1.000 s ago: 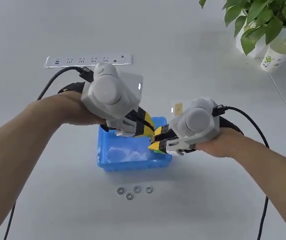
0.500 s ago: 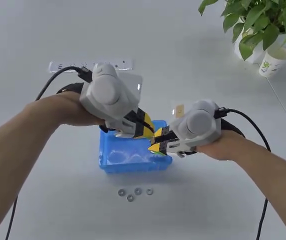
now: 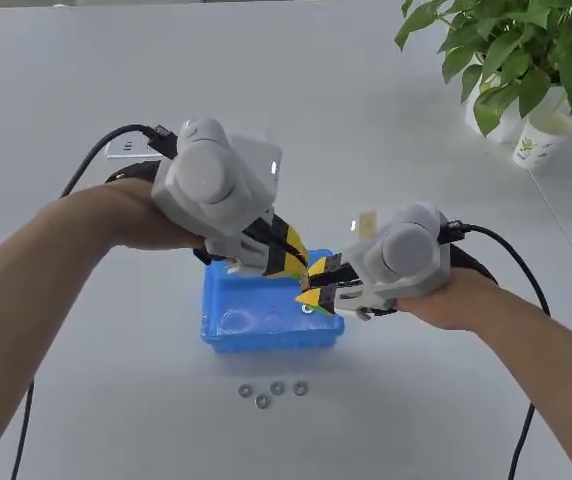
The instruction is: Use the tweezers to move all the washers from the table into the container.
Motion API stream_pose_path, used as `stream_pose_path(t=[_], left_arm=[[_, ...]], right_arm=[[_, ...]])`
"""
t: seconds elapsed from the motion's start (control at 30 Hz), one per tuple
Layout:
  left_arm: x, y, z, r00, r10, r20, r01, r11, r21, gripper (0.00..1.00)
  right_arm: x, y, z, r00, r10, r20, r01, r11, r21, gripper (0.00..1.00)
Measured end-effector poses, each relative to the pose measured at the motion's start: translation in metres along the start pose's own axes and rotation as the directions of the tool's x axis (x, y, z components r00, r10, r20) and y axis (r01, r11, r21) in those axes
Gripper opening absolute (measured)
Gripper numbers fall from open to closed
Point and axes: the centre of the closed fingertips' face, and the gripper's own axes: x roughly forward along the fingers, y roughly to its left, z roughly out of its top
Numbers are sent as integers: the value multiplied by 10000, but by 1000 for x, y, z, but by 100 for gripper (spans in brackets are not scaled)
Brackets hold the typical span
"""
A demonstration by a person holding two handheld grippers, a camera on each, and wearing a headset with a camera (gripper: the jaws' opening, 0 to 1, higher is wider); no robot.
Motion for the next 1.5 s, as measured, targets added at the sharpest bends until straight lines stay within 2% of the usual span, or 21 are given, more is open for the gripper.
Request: stream_pose_path(t=[0.3, 0.7, 0.9, 1.5], left_arm=[[-7, -14, 7, 10000, -31, -67, 32, 10000, 48, 6], [-7, -33, 12, 9997, -128, -184, 130, 9999, 108, 6], [-5, -44, 10, 9996, -235, -173, 237, 9997, 109, 6], [4, -61, -2, 9980, -558, -295, 560, 9984, 55, 6]], right_arm=[[-7, 14, 6, 10000, 13, 34, -13, 9999, -118, 12], [-11, 33, 6, 10000, 90, -35, -90, 9998, -182, 12], [-10, 45, 4, 9998, 197, -47, -198, 9998, -94, 12], [-2, 65, -7, 9984, 558, -122, -558, 9984, 40, 12]])
